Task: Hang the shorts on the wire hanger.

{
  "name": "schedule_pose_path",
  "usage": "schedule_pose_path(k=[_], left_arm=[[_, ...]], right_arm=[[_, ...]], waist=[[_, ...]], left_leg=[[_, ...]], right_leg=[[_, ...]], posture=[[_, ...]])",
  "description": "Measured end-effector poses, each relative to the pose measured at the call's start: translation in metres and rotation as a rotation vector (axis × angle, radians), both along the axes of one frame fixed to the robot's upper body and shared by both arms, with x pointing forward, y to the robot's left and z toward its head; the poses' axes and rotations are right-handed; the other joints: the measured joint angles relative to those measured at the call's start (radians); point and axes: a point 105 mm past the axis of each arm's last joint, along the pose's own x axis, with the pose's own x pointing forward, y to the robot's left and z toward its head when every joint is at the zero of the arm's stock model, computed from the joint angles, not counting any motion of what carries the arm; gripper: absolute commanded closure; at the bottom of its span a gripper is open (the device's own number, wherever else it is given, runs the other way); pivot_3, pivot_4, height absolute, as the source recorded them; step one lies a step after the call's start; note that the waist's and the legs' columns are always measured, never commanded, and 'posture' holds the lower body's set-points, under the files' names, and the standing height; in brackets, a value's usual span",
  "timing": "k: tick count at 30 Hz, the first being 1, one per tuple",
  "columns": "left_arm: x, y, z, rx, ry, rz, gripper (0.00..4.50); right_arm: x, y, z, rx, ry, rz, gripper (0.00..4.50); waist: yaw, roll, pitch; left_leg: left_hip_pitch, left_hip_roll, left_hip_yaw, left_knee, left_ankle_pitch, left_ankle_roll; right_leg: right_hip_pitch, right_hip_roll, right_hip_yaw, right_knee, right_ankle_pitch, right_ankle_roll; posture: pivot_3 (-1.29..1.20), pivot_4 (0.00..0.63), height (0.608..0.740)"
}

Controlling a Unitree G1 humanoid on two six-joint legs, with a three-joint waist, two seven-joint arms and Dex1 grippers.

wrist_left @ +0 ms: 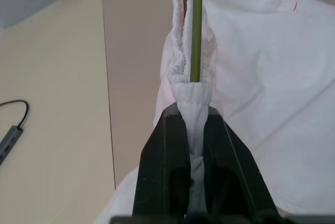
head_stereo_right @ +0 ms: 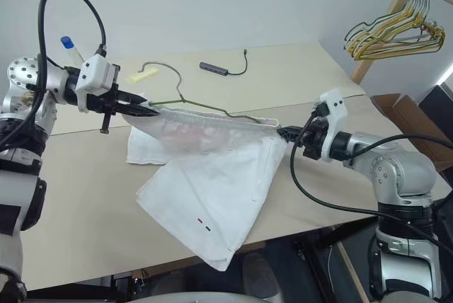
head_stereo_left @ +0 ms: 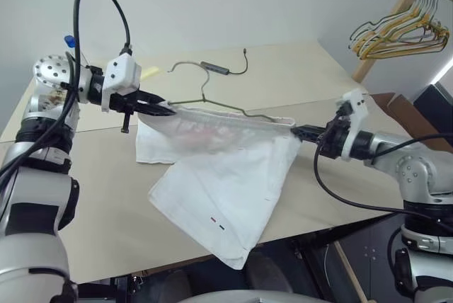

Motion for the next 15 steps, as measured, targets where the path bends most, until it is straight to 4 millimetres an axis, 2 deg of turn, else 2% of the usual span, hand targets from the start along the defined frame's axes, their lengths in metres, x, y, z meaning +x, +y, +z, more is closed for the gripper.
schedule_pose_path(k=[6,8,12,15], left_arm=[[0.002,0.001,-0.005,0.032,-0.013,0.004,4.49],[0.002,-0.001,-0.004,0.026,-0.019,-0.001,4.49],[0.002,-0.01,0.001,0.009,-0.04,-0.033,4.49],[0.002,-0.014,0.003,0.002,-0.045,-0.045,4.49]], right_arm=[[-0.014,0.012,0.012,-0.198,-0.089,0.118,4.46],[-0.013,0.024,0.026,-0.259,-0.145,0.171,4.46],[-0.009,0.052,0.067,-0.355,-0.296,0.265,4.46],[-0.007,0.069,0.073,-0.451,-0.335,0.323,4.46]], waist=[[0.001,0.0,0.0],[-0.004,0.001,0.0],[-0.01,0.002,0.001],[-0.015,0.002,0.001]], left_leg=[[-0.001,0.0,0.0,0.0,0.0,0.0],[0.0,0.0,0.001,0.0,0.0,0.0],[0.0,0.0,0.0,0.0,0.0,0.001],[-0.001,0.0,0.0,0.0,0.0,0.001]], right_leg=[[0.0,0.0,0.0,-0.001,0.0,0.001],[-0.001,0.0,0.001,0.0,0.0,0.001],[-0.001,0.001,0.001,0.001,0.0,0.001],[-0.001,0.0,0.001,0.0,0.0,0.001]], posture=[[-0.21,0.0,0.74],[-0.21,0.0,0.74],[-0.21,0.0,0.74],[-0.21,0.0,0.74]])
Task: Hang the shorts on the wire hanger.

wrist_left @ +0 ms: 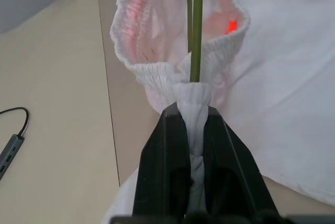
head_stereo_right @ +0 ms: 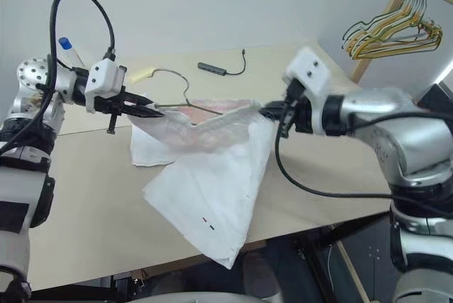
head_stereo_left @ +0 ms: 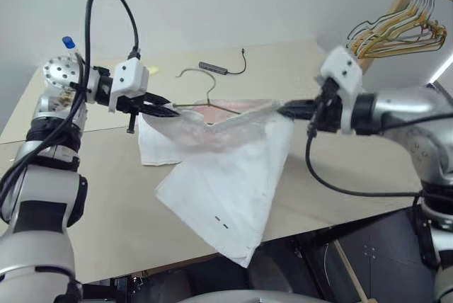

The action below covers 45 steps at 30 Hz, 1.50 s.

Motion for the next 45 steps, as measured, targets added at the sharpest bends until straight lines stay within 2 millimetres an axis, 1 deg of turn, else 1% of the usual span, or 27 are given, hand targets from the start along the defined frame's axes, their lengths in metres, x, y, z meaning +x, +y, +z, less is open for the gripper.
schedule_pose_path(k=[3,6,9,12,14,19,23,27,32,35,38,41,42,43,44,45], left_arm=[[0.0,-0.001,0.001,0.001,-0.004,-0.002,4.49],[0.0,0.0,0.002,-0.004,-0.01,0.0,4.49],[0.001,0.0,0.004,-0.014,-0.017,0.003,4.49],[0.0,0.0,0.005,-0.015,-0.021,-0.001,4.49],[0.0,0.0,0.005,-0.014,-0.023,-0.001,4.49],[0.0,0.0,0.004,-0.006,-0.024,0.001,4.49],[0.001,0.002,0.003,0.007,-0.029,0.005,4.49],[0.0,0.002,0.003,0.007,-0.027,0.007,4.49],[0.0,0.0,0.005,0.005,-0.034,-0.001,4.49],[0.0,0.0,0.005,0.006,-0.035,-0.003,4.49],[0.0,-0.002,0.006,0.004,-0.039,-0.009,4.49],[-0.001,-0.002,0.007,0.005,-0.043,-0.013,4.49],[-0.001,-0.002,0.006,0.005,-0.043,-0.013,4.49],[-0.001,-0.002,0.006,0.006,-0.043,-0.013,4.49],[-0.001,-0.002,0.006,0.006,-0.043,-0.013,4.49],[-0.001,-0.002,0.006,0.006,-0.043,-0.013,4.49]], right_arm=[[0.001,0.012,0.001,-0.028,-0.008,0.034,4.46],[0.001,0.016,-0.003,-0.094,-0.019,0.049,4.46],[0.006,0.018,-0.012,-0.163,-0.053,0.055,4.46],[0.011,0.017,-0.014,-0.197,-0.134,0.061,3.82],[0.013,0.014,-0.015,-0.207,-0.154,0.06,3.21],[0.009,0.016,-0.021,-0.214,-0.145,0.112,1.57],[0.006,0.014,-0.027,-0.208,-0.108,0.134,1.57],[0.003,0.015,-0.026,-0.167,-0.091,0.157,1.57],[0.005,0.022,-0.034,-0.124,-0.053,0.17,1.57],[0.005,0.029,-0.033,-0.073,-0.035,0.184,1.57],[0.011,0.032,-0.037,-0.043,0.005,0.152,1.57],[0.014,0.033,-0.042,-0.02,0.048,0.132,2.15],[0.014,0.034,-0.043,-0.008,0.066,0.129,2.46],[0.015,0.033,-0.042,0.001,0.078,0.123,2.97],[0.015,0.032,-0.042,0.006,0.084,0.116,3.17],[0.015,0.031,-0.042,0.009,0.09,0.111,3.5]], waist=[[-0.001,0.0,0.0],[-0.001,0.0,0.0],[-0.003,0.0,0.0],[-0.003,0.0,0.0],[-0.003,0.0,0.0],[-0.007,0.0,0.0],[-0.007,0.0,0.0],[-0.009,0.0,0.0],[-0.009,0.0,0.0],[-0.009,0.0,0.0],[-0.01,0.0,0.0],[-0.009,0.0,0.0],[-0.009,0.0,0.0],[-0.009,0.0,0.0],[-0.009,0.0,0.0],[-0.009,0.0,0.0]], left_leg=[[-0.002,-0.001,-0.001,0.0,0.0,0.0],[-0.003,-0.001,-0.002,0.001,0.0,0.0],[-0.002,-0.001,-0.002,0.001,0.0,0.0],[-0.002,-0.001,-0.002,0.001,0.0,0.0],[-0.002,-0.001,-0.002,0.001,0.0,0.0],[-0.002,-0.001,-0.003,0.001,0.0,0.0],[-0.002,-0.001,-0.003,0.001,0.0,0.0],[-0.002,-0.001,-0.003,0.001,0.0,0.0],[-0.002,-0.001,-0.003,0.001,0.0,0.0],[-0.001,-0.001,-0.003,0.001,0.0,0.0],[-0.001,-0.001,-0.003,0.001,0.0,0.0],[-0.001,-0.002,-0.003,0.001,0.0,0.0],[-0.002,-0.002,-0.003,0.001,0.0,0.0],[-0.002,-0.002,-0.003,0.001,0.0,0.0],[-0.002,-0.002,-0.003,0.001,0.0,0.0],[-0.002,-0.002,-0.003,0.001,0.0,0.0]], right_leg=[[-0.001,-0.001,-0.001,0.0,0.0,0.0],[-0.001,-0.001,-0.002,0.0,0.0,0.0],[-0.001,-0.001,-0.001,0.0,0.0,0.0],[-0.001,-0.001,-0.001,0.001,0.0,0.0],[-0.001,-0.001,-0.001,0.001,0.0,0.0],[-0.001,-0.001,-0.002,0.001,0.0,0.0],[-0.001,-0.001,-0.002,0.001,0.0,0.0],[-0.001,-0.001,-0.002,0.001,0.0,0.0],[0.0,-0.001,-0.002,0.001,0.0,0.0],[0.0,-0.001,-0.002,0.001,0.0,0.0],[0.0,-0.001,-0.002,0.001,0.0,0.0],[0.0,-0.001,-0.002,0.002,0.0,0.0],[0.0,-0.001,-0.002,0.002,0.0,0.0],[0.0,-0.001,-0.002,0.002,0.0,0.0],[0.0,-0.001,-0.002,0.002,0.0,0.0],[0.0,-0.001,-0.002,0.002,0.0,0.0]], posture=[[-0.2,0.0,0.74],[-0.2,0.0,0.74],[-0.2,0.0,0.74],[-0.2,0.0,0.74],[-0.2,0.0,0.74],[-0.19,0.0,0.74],[-0.19,0.0,0.74],[-0.19,0.0,0.74],[-0.19,0.0,0.74],[-0.19,0.0,0.74],[-0.19,0.0,0.74],[-0.18,0.0,0.74],[-0.18,0.0,0.74],[-0.18,0.0,0.74],[-0.18,0.0,0.74],[-0.18,0.0,0.74]])
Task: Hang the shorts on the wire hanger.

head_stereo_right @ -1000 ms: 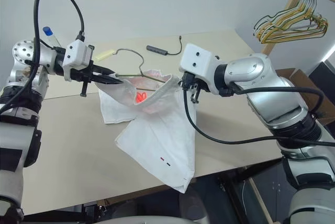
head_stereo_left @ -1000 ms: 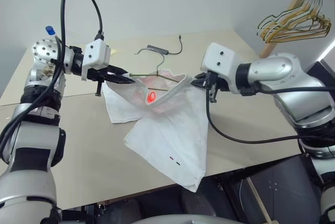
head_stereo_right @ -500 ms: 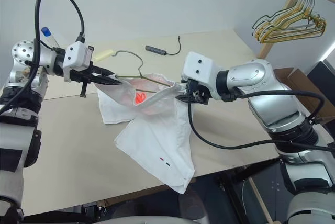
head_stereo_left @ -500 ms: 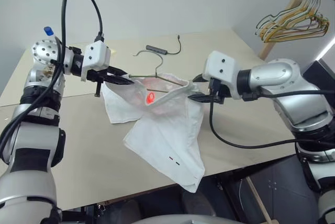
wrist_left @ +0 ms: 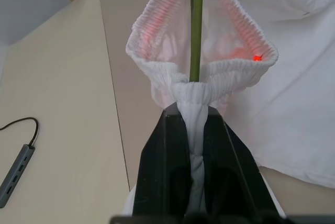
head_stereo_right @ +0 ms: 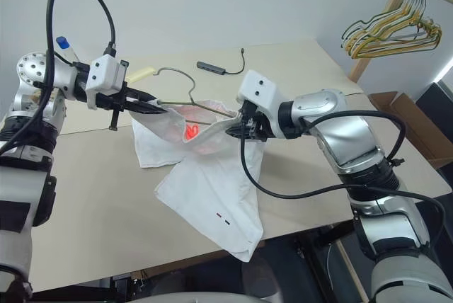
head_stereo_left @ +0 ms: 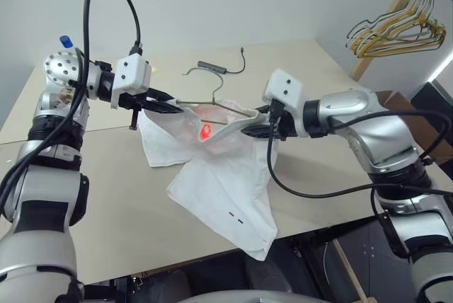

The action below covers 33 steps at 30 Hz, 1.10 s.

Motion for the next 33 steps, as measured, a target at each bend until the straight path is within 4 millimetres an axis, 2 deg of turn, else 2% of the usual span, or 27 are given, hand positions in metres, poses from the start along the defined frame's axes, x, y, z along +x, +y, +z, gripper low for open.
schedule_pose_path(k=[1,3,5,7,8,14,19,22,24,26,28,31,33], left_arm=[[0.0,0.0,0.0,0.0,0.001,0.0,4.49],[0.0,0.001,0.0,-0.002,0.001,0.005,4.49],[0.0,0.001,0.001,-0.009,0.001,0.006,4.49],[0.0,0.002,0.001,-0.024,0.019,0.013,3.78],[0.001,0.001,0.002,-0.052,0.033,0.02,3.61],[0.003,-0.004,0.007,-0.134,0.054,0.022,1.72],[0.003,-0.001,0.021,-0.219,0.01,0.024,0.13],[0.003,0.007,0.041,-0.325,-0.045,0.039,0.04],[0.004,0.015,0.057,-0.434,-0.094,0.077,0.04],[0.005,0.021,0.065,-0.53,-0.114,0.108,0.04],[0.0,0.02,0.056,-0.574,-0.088,0.091,0.04],[-0.01,0.006,0.032,-0.61,-0.005,0.033,0.04],[-0.016,-0.006,0.026,-0.635,0.017,0.01,0.04]], right_arm=[[0.0,0.0,0.0,0.001,0.005,-0.002,3.98],[-0.002,0.0,-0.001,0.001,0.014,0.009,4.47],[-0.003,0.001,-0.001,0.0,0.013,0.017,4.48],[-0.004,0.001,0.0,-0.001,0.01,0.02,4.5],[-0.004,0.001,0.0,0.0,0.011,0.02,4.5],[-0.002,-0.002,-0.001,0.006,0.012,-0.007,4.5],[-0.001,-0.013,-0.001,0.039,0.023,-0.074,4.5],[-0.002,-0.022,-0.001,0.07,0.04,-0.133,4.5],[-0.004,-0.033,-0.005,0.094,0.057,-0.203,4.5],[-0.002,-0.048,-0.005,0.118,0.08,-0.303,4.5],[-0.004,-0.068,-0.002,0.133,0.089,-0.413,4.5],[-0.008,-0.094,0.007,0.167,0.087,-0.555,4.5],[-0.013,-0.109,0.008,0.158,0.096,-0.643,4.5]], waist=[[0.0,0.0,0.0],[0.0,0.0,0.0],[0.0,0.0,0.0],[0.0,0.0,0.0],[0.0,0.0,0.0],[0.0,0.0,0.0],[-0.003,0.0,0.0],[-0.007,0.0,0.0],[-0.009,0.0,0.0],[-0.012,0.0,0.0],[-0.013,0.001,0.0],[-0.024,0.001,0.0],[-0.035,0.001,0.0]], left_leg=[[0.0,0.0,0.0,0.0,0.0,0.0],[0.0,0.0,0.0,0.0,0.0,0.0],[0.0,0.0,0.0,0.0,0.0,0.0],[0.0,0.0,0.0,0.0,0.0,0.0],[0.0,0.0,0.0,0.0,0.0,0.0],[0.0,0.0,0.0,0.0,0.0,0.0],[0.0,0.0,0.0,0.0,0.0,0.0],[0.0,0.0,0.0,0.0,0.0,0.0],[0.001,0.0,0.0,0.0,0.0,0.0],[0.001,0.0,0.0,0.0,0.0,0.0],[0.002,-0.001,-0.001,0.0,0.0,0.0],[0.001,0.0,-0.002,0.0,0.0,0.0],[0.0,0.0,-0.003,0.0,0.0,-0.001]], right_leg=[[0.0,0.0,0.0,0.0,0.0,0.0],[0.0,0.0,0.0,0.0,0.0,0.0],[0.0,0.0,0.0,0.0,0.0,0.0],[0.0,0.0,0.0,0.0,0.0,0.0],[0.0,0.0,0.0,0.0,0.0,0.0],[0.0,0.0,0.0,0.0,0.0,0.0],[0.0,0.0,0.0,0.0,0.0,0.0],[0.0,0.0,0.0,0.0,0.0,0.0],[0.001,0.0,0.0,0.0,0.0,0.0],[0.001,-0.001,0.0,0.0,0.0,0.0],[0.002,-0.001,0.0,0.0,0.0,0.0],[0.002,-0.001,0.0,0.0,0.0,0.0],[0.002,0.0,0.0,0.0,0.0,0.0]], posture=[[-0.18,0.0,0.74],[-0.18,0.0,0.74],[-0.18,0.0,0.74],[-0.18,0.0,0.74],[-0.19,0.0,0.74],[-0.2,0.0,0.74],[-0.24,0.0,0.74],[-0.27,0.0,0.74],[-0.3,0.0,0.74],[-0.31,0.0,0.74],[-0.32,0.0,0.74],[-0.34,0.0,0.74],[-0.35,0.0,0.74]])
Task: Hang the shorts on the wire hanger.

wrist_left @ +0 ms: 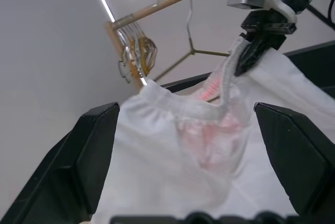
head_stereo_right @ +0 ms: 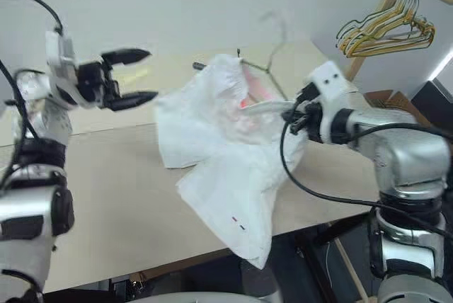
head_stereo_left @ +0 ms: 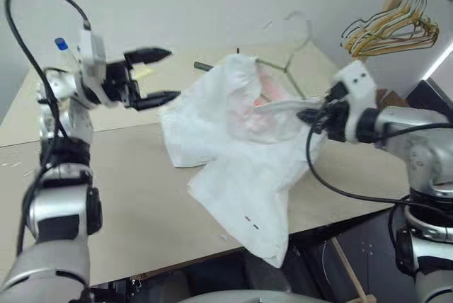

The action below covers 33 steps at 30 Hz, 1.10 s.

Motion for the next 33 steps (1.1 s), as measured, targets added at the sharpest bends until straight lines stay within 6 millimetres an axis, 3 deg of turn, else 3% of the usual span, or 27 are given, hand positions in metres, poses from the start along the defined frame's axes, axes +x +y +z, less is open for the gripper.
schedule_pose_path(k=[4,12,19,24,28,33], left_arm=[[-0.012,-0.026,0.009,-0.108,-0.026,-0.053,0.04],[-0.023,-0.042,0.016,-0.259,0.013,-0.102,0.04],[-0.025,-0.049,0.015,-0.259,0.028,-0.121,0.04],[-0.031,-0.049,0.025,-0.252,-0.004,-0.12,0.04],[-0.035,-0.049,0.023,-0.247,-0.004,-0.109,0.04],[-0.043,-0.05,0.021,-0.236,0.003,-0.112,0.04]], right_arm=[[-0.008,-0.033,-0.003,0.01,0.064,-0.206,4.5],[-0.011,-0.101,-0.011,-0.057,0.069,-0.614,4.5],[-0.009,-0.147,0.037,0.042,-0.099,-0.947,4.5],[-0.007,-0.165,0.047,-0.013,-0.181,-1.203,4.5],[0.008,-0.159,0.036,-0.007,-0.15,-1.282,4.5],[0.018,-0.174,0.046,0.066,-0.155,-1.392,4.5]], waist=[[-0.025,0.0,0.0],[-0.083,0.005,-0.002],[-0.14,0.013,-0.006],[-0.168,0.014,-0.007],[-0.184,0.018,-0.009],[-0.182,0.019,-0.009]], left_leg=[[0.002,-0.001,-0.004,0.0,0.0,0.0],[0.014,-0.002,-0.003,-0.002,0.0,0.001],[0.013,-0.011,-0.005,-0.006,0.002,0.004],[0.015,-0.011,-0.007,-0.007,0.002,0.004],[0.019,-0.012,-0.006,-0.01,0.004,0.006],[0.019,-0.014,-0.008,-0.014,0.005,0.008]], right_leg=[[0.002,0.0,0.001,0.0,0.0,0.0],[0.016,0.001,0.005,-0.004,-0.001,0.002],[0.016,0.001,0.025,-0.004,-0.005,0.008],[0.017,0.001,0.026,-0.004,-0.005,0.008],[0.02,0.0,0.028,-0.004,-0.005,0.008],[0.022,0.0,0.028,-0.007,-0.005,0.008]], posture=[[-0.36,0.0,0.74],[-0.4,0.0,0.74],[-0.4,0.0,0.74],[-0.38,0.0,0.74],[-0.36,0.0,0.74],[-0.33,0.0,0.74]])
